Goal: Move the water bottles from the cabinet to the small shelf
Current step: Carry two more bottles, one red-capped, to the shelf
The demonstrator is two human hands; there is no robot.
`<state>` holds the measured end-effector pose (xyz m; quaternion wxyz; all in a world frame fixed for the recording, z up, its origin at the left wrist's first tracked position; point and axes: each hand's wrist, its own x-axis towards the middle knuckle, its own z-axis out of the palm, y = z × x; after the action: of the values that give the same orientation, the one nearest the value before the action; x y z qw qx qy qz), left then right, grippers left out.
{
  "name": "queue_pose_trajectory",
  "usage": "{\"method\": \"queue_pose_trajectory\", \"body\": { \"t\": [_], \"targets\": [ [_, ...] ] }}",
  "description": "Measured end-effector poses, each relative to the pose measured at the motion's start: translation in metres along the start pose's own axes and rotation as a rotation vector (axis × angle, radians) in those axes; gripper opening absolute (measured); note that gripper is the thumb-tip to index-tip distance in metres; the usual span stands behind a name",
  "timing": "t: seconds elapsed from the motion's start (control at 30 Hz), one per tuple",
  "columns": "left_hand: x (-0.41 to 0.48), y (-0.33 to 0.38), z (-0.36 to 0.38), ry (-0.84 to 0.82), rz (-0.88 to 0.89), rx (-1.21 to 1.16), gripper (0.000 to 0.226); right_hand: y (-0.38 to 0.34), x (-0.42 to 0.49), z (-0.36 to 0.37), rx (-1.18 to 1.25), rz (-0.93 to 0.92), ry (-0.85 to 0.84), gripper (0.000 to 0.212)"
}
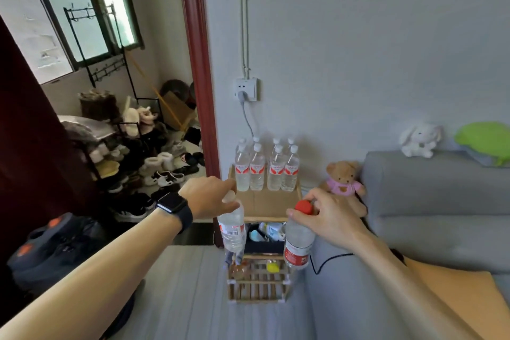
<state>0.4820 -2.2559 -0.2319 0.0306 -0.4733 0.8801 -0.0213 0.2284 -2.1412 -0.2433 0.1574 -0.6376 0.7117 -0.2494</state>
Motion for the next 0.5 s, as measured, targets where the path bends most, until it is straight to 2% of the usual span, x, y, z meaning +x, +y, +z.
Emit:
{"method": "queue_pose_trajectory", "body": {
  "t": [0.17, 0.27, 0.5],
  "targets": [
    [0.064, -0.010, 0.020, 0.061, -0.032, -0.084, 0.033, 0.026, 0.066, 0.010, 0.035, 0.047, -0.052, 0.043],
    [0.097, -0.017, 0.044, 0.072, -0.044, -0.131, 0.038, 0.038, 0.098, 0.030, 0.084, 0.085, -0.039, 0.041],
    [0.166, -0.044, 0.091, -0.001, 0.004, -0.116, 0.033, 0.047, 0.167, 0.087, 0.125, 0.183, -0.017, 0.044]
  ]
}}
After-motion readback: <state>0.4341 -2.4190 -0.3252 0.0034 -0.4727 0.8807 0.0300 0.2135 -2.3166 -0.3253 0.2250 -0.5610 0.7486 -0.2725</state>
